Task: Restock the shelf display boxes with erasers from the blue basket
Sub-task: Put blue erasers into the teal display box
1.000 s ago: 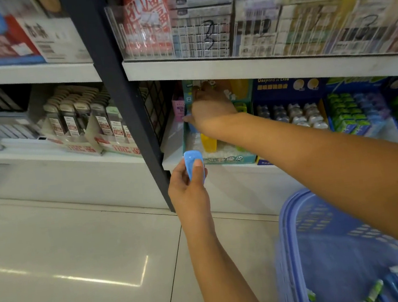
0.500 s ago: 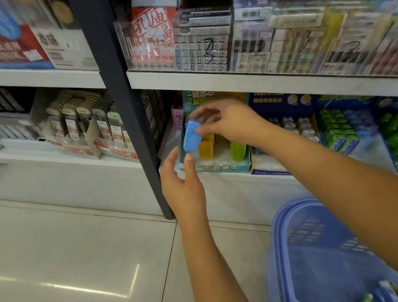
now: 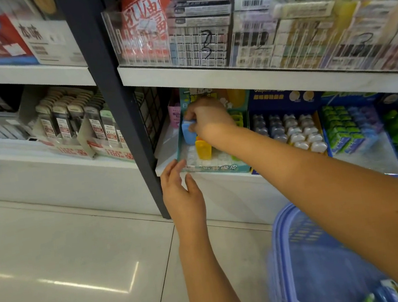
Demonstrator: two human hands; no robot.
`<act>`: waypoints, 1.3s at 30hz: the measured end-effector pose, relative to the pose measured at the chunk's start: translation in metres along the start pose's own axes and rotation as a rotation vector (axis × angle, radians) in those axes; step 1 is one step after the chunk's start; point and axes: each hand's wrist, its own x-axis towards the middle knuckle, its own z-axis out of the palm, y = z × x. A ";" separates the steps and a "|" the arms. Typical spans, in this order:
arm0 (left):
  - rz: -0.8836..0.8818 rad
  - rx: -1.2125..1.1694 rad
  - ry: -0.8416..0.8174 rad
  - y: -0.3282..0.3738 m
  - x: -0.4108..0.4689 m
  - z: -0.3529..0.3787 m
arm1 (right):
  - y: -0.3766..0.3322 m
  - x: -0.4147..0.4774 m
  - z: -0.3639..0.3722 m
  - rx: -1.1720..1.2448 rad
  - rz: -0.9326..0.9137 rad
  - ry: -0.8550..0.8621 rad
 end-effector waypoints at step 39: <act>-0.062 0.035 -0.108 0.014 -0.001 -0.009 | -0.007 -0.014 0.000 -0.239 -0.062 -0.163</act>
